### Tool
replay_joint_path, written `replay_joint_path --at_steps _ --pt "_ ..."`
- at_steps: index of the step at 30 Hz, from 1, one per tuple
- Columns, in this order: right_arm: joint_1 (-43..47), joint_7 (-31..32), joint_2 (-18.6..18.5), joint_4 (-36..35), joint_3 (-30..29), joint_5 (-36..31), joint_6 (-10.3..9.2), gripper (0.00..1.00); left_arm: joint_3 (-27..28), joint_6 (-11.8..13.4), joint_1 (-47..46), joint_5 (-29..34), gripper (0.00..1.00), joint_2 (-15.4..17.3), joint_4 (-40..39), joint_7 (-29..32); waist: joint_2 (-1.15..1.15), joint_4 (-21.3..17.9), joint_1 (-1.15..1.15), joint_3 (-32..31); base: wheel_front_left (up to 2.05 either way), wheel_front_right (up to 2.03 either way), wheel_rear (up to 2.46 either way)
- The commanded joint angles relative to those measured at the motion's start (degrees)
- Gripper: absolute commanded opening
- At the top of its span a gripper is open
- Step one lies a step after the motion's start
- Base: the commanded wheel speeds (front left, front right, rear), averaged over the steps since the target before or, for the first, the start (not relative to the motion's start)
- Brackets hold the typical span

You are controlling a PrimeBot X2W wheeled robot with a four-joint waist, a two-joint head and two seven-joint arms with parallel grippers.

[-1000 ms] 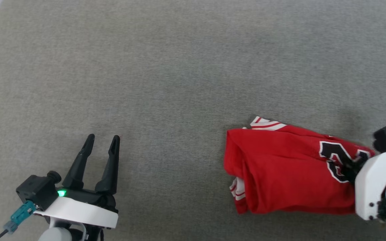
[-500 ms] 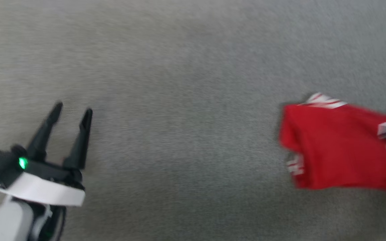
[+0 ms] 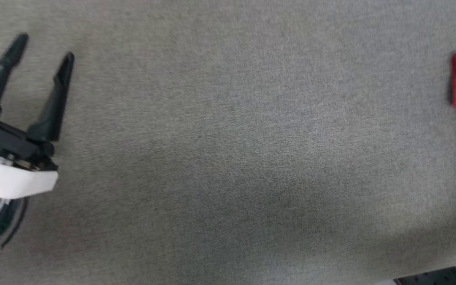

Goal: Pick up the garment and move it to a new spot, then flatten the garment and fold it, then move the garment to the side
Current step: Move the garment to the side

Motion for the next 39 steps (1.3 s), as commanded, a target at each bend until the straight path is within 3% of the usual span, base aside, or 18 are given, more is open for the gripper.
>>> replay_joint_path --at_steps 1,12,18,19,20,21,28,39 --pt "-2.13 -1.72 0.25 0.82 -0.63 -1.31 -0.04 0.00 0.08 0.14 -1.28 -0.38 1.00 0.63 -0.47 -0.27 0.00 -1.11 0.00 2.09 0.00 0.00 0.00" --pt "-11.41 -11.87 1.88 10.10 0.23 -16.21 -0.04 0.00 -0.74 0.14 -4.87 -0.97 1.00 3.78 -2.47 -0.27 0.00 -1.55 0.00 6.27 0.00 0.00 0.00" --pt "-12.72 -15.39 5.01 12.72 -0.60 -18.48 -0.04 0.00 -1.30 0.14 -4.74 -0.92 1.00 3.30 -1.92 -0.26 0.00 -1.14 0.00 5.97 0.00 0.00 0.00" --pt "-12.69 -15.97 5.52 13.10 -0.99 -18.46 -0.03 0.16 -1.22 0.14 -4.53 -0.87 1.00 2.92 -1.78 -0.26 0.00 -0.99 0.00 5.57 0.00 0.00 0.00" --pt "-12.44 -16.46 5.72 13.47 -1.01 -19.06 -0.03 0.47 -1.04 0.14 -4.27 -0.77 1.00 2.53 -1.72 -0.27 0.00 -0.87 0.00 5.14 0.00 0.00 0.00" --pt "-12.05 -16.97 5.75 13.78 -0.74 -19.49 -0.03 1.00 -1.03 0.14 -3.89 -0.68 1.00 2.14 -1.59 -0.26 0.00 -0.76 0.00 4.62 0.00 0.00 0.00" --pt "-8.57 -17.85 4.07 15.27 3.42 -19.31 -0.04 1.00 -0.86 0.14 -0.86 -0.46 1.00 -1.83 0.42 -0.26 0.00 0.33 0.00 -1.46 0.00 0.00 0.00" --pt "-0.89 -23.56 2.45 15.29 19.53 -10.24 -0.03 1.00 0.41 0.14 9.34 -0.01 1.00 -10.87 7.48 -0.27 0.00 5.26 0.00 -15.72 0.00 0.00 0.00"
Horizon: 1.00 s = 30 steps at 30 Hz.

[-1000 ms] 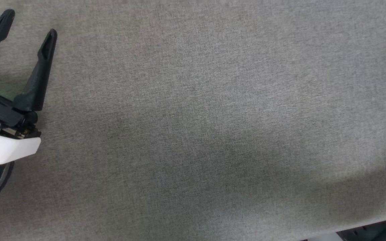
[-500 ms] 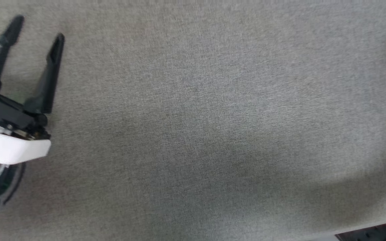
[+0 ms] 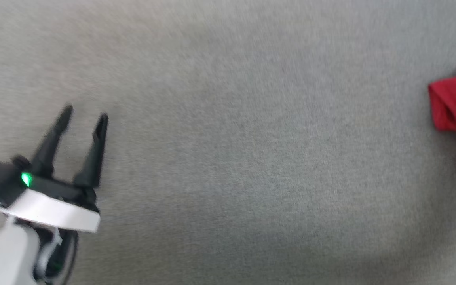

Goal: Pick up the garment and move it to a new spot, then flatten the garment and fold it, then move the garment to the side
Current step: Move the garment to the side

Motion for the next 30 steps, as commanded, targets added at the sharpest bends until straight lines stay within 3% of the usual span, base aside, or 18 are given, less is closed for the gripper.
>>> replay_joint_path --at_steps 1,7,11,18,30 --pt "2.06 -1.82 0.02 0.83 3.09 1.86 -0.03 1.00 0.19 0.13 2.41 0.58 1.00 -1.39 1.29 -0.28 0.00 3.24 0.00 -6.15 0.00 0.00 0.00" --pt "6.21 -8.81 1.69 4.57 11.91 7.45 -0.03 1.00 1.52 0.14 8.30 0.64 1.00 -5.52 5.69 -0.27 0.00 6.13 0.00 -12.52 0.00 0.00 0.00" --pt "9.19 -13.33 4.62 6.48 13.93 10.81 -0.04 1.00 1.74 0.14 11.49 0.77 1.00 -7.56 8.03 -0.27 0.00 8.22 0.00 -16.23 0.00 0.00 0.00" --pt "15.35 -18.65 9.54 5.20 14.82 13.79 -0.03 1.00 3.46 0.14 16.41 1.13 1.00 -9.84 8.85 -0.27 0.00 10.02 0.00 -20.84 0.00 0.00 0.00" --pt "22.28 -20.87 13.12 -2.09 14.74 12.75 -0.03 1.00 6.46 0.14 22.14 2.71 1.00 -12.11 6.43 -0.28 0.00 10.60 0.00 -24.73 0.00 0.00 0.00"
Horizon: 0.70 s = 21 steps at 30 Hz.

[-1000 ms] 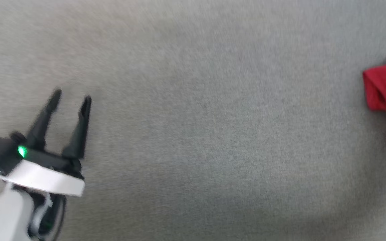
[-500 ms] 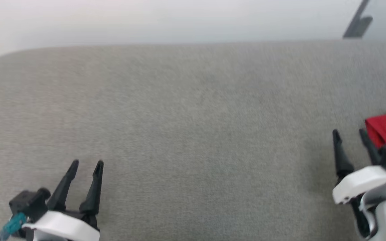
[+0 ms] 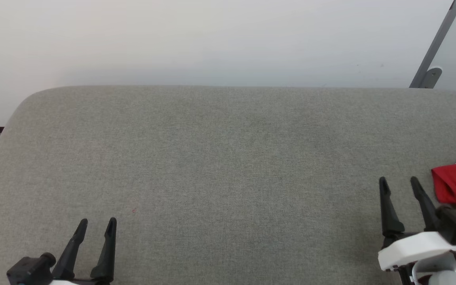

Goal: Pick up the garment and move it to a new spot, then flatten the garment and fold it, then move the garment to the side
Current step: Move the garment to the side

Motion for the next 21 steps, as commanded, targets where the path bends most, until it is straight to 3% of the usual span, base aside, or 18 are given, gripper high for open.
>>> replay_joint_path --at_steps 1,12,21 --pt "0.83 -0.15 0.39 -0.96 -0.34 -0.08 -0.02 1.00 0.33 0.14 0.70 0.43 1.00 -0.18 -0.51 -0.28 0.00 0.05 0.00 -0.13 0.00 0.00 0.00" --pt "7.63 2.99 2.10 -10.28 -2.92 -0.91 -0.02 1.00 3.62 0.14 4.66 2.79 1.00 -0.92 -5.91 -0.27 0.00 0.10 0.00 0.64 0.00 0.00 0.00" --pt "8.67 4.14 2.45 -12.66 -3.49 -0.66 -0.02 1.00 4.11 0.14 3.76 2.69 1.00 -0.99 -6.80 -0.28 0.00 -0.02 0.00 1.79 0.00 0.00 0.00"
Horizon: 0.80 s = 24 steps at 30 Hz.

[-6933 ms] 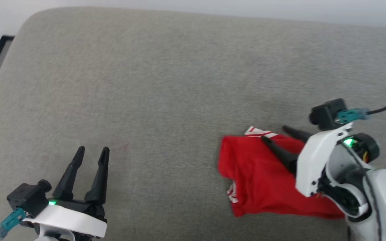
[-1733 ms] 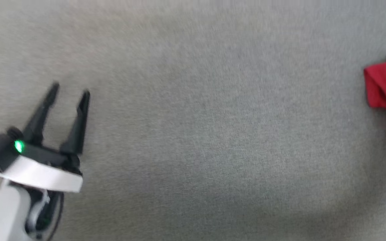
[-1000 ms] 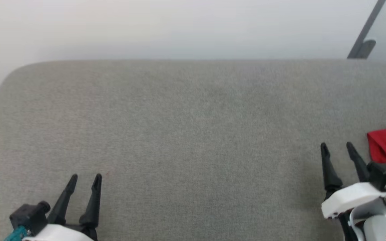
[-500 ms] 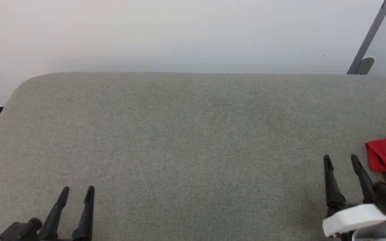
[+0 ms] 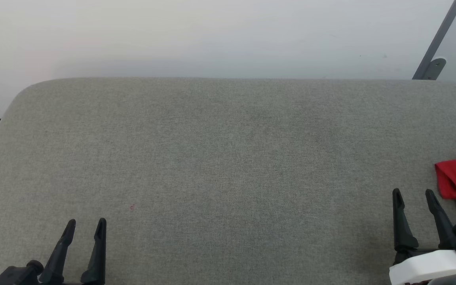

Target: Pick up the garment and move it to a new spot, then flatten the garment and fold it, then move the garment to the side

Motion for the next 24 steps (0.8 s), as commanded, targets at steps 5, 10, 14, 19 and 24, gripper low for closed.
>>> replay_joint_path --at_steps 5,10,14,19,24 --pt "0.17 0.01 0.18 -0.47 0.09 1.18 -0.02 1.00 -0.22 0.14 -0.50 0.30 1.00 0.24 -0.09 -0.28 0.00 0.24 0.00 0.15 0.00 0.00 0.00" --pt "0.39 -0.18 0.16 -0.24 0.24 1.63 -0.02 1.00 -0.32 0.14 -0.76 -0.04 1.00 0.34 0.22 -0.28 0.00 0.50 0.00 0.14 0.00 0.00 0.00" --pt "0.43 -0.33 0.16 -0.04 0.33 1.88 -0.02 1.00 -0.40 0.14 -0.70 0.01 1.00 0.28 0.34 -0.28 0.00 0.64 0.00 0.03 0.00 0.00 0.00" --pt "0.09 -0.50 0.16 -0.03 0.62 2.10 -0.02 1.00 -0.05 0.14 -0.70 0.08 1.00 0.06 0.78 -0.28 0.00 0.72 0.00 -0.01 0.00 0.00 0.00" --pt "-0.04 -0.15 0.19 0.72 0.73 1.94 0.00 0.00 -0.40 0.00 -0.17 -0.12 0.00 -0.66 1.41 0.12 0.00 0.88 0.00 0.05 0.00 0.00 0.00"
